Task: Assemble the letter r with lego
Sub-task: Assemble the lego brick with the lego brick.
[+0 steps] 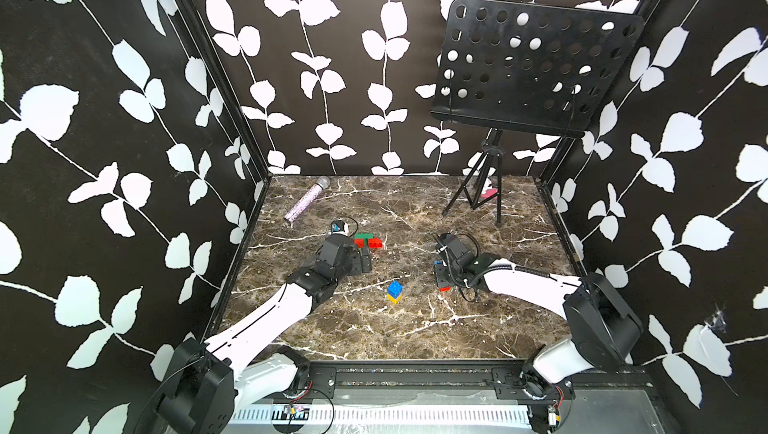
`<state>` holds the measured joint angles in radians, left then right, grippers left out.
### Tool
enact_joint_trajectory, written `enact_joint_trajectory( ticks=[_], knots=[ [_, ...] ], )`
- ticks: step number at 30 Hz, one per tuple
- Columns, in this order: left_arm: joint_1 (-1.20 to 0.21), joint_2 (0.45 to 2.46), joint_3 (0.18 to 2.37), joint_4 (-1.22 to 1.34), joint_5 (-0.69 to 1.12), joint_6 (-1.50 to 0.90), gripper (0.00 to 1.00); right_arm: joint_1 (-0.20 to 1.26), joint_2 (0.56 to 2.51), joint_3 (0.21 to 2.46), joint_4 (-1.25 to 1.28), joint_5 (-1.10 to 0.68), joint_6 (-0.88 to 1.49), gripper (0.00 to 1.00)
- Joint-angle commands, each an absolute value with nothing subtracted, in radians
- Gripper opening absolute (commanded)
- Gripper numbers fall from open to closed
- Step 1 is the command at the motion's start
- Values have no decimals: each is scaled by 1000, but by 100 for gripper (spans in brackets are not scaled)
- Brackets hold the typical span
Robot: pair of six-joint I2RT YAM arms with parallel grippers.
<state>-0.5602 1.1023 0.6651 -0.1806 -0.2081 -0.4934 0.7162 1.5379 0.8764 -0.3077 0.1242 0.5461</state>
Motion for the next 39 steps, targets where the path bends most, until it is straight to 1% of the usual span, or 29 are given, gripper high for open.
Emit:
enact_joint_trajectory(
  ticks=[1, 12, 22, 30, 39],
  knots=[
    [-555, 1098, 680, -176, -204, -484, 99, 719, 1547, 919, -317, 177, 521, 17],
    [-555, 1110, 678, -182, -212, -482, 99, 711, 1634, 938, -317, 143, 466, 18],
    [-555, 1120, 687, -187, -206, -478, 99, 711, 1647, 919, -304, 155, 459, 17],
    [-555, 1130, 697, -186, -201, -476, 99, 708, 1640, 949, -315, 158, 433, 17],
    [-555, 1138, 696, -193, -197, -474, 99, 708, 1657, 877, -279, 105, 491, 17]
  ],
)
